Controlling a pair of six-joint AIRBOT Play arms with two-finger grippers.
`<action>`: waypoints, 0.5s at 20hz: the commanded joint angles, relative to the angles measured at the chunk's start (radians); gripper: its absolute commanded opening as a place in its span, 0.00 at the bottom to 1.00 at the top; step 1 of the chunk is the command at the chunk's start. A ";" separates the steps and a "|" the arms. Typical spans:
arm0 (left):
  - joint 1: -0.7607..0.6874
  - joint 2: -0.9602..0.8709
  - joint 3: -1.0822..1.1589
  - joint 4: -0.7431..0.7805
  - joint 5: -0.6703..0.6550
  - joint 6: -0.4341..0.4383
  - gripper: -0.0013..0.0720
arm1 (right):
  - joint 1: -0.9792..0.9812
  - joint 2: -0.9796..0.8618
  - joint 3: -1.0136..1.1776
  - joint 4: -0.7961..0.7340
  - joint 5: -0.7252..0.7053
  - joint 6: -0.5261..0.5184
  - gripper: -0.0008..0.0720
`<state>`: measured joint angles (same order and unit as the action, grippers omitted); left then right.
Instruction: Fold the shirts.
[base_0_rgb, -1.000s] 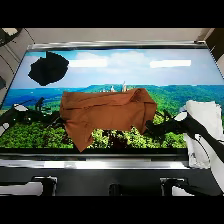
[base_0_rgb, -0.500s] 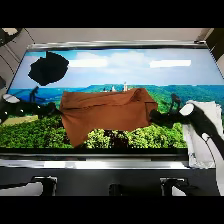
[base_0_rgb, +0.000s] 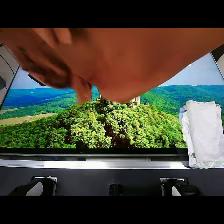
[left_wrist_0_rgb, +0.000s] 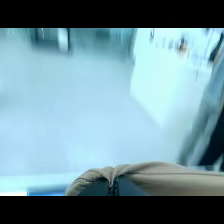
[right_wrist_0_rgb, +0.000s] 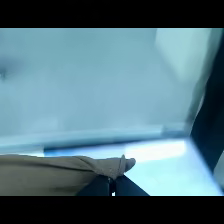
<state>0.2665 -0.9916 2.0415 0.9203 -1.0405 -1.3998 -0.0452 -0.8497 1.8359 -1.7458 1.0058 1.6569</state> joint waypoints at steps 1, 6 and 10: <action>0.000 0.190 0.042 0.042 0.083 -0.116 0.05 | 0.000 0.095 0.164 -0.072 0.074 0.043 0.07; 0.000 0.248 0.012 0.075 0.074 -0.138 0.05 | 0.000 0.132 0.164 -0.073 0.131 0.042 0.07; 0.000 0.216 0.011 0.115 0.003 -0.137 0.05 | 0.000 0.087 0.164 -0.073 0.307 0.014 0.07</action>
<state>0.2665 -0.7689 2.0533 0.9943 -0.9997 -1.5269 -0.0456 -0.7422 1.9934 -1.8133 1.1892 1.6939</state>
